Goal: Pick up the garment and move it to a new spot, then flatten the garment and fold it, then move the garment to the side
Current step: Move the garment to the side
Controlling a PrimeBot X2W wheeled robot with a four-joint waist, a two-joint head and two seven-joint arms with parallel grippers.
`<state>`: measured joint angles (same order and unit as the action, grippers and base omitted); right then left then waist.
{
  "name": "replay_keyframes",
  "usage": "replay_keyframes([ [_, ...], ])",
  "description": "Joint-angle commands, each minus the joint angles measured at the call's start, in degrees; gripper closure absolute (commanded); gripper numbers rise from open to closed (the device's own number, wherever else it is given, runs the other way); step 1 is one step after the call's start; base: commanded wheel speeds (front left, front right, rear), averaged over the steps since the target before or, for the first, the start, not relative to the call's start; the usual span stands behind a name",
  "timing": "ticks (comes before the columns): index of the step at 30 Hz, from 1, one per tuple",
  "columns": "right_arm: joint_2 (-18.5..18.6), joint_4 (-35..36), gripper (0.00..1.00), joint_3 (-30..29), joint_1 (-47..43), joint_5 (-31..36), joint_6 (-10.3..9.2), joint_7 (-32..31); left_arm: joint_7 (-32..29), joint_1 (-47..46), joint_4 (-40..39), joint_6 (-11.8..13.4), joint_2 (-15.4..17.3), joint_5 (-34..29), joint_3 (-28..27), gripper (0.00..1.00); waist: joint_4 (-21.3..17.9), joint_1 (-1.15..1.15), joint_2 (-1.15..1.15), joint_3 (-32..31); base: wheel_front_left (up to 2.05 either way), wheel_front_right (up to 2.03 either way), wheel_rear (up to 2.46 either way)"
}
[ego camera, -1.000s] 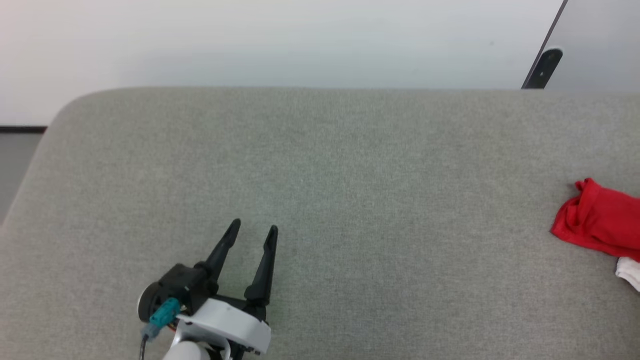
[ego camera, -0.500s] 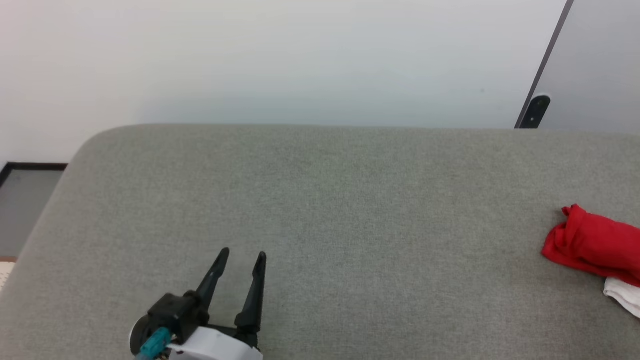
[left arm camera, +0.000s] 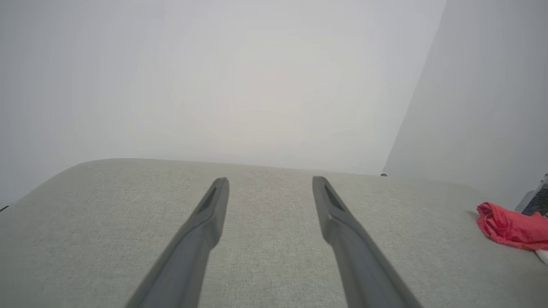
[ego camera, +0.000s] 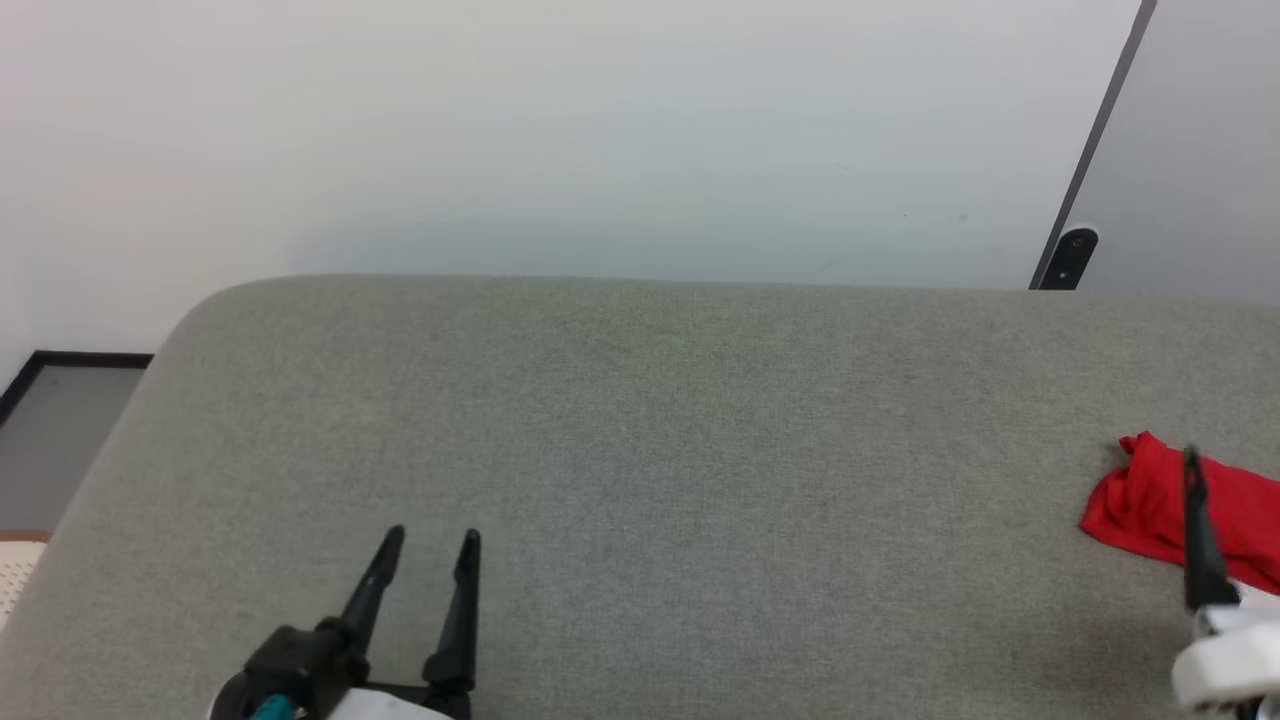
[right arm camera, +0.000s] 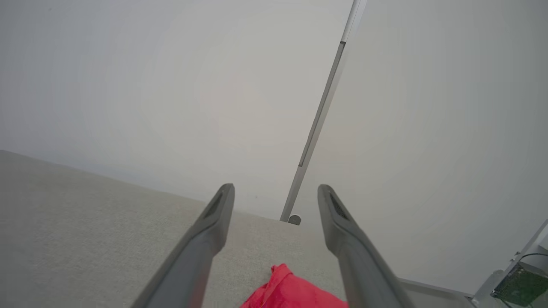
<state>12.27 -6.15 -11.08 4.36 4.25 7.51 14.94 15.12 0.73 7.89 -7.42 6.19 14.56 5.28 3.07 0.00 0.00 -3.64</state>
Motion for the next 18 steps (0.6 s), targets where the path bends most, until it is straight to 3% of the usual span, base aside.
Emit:
replay_keyframes([
  [1,-1.05,0.74,0.00,-0.21,-2.12,-0.46,-0.06,0.25,-0.03,0.67,-0.64,-0.13,-0.16,-0.35,-0.93,0.00,0.13,0.00,0.00,-0.23,0.00,0.00,0.00],
  [8,-5.16,2.70,0.00,0.67,-7.83,-0.80,-0.06,0.28,-0.03,1.98,-1.90,-0.13,0.37,-0.02,-1.38,0.00,-0.04,0.00,0.00,-0.64,0.00,0.00,0.00],
  [18,-6.80,4.37,0.00,1.81,-10.91,-1.28,-0.06,0.29,-0.03,3.66,-3.01,-0.13,1.06,0.56,-1.79,0.00,-0.70,0.00,0.00,-1.22,0.00,0.00,0.00],
])
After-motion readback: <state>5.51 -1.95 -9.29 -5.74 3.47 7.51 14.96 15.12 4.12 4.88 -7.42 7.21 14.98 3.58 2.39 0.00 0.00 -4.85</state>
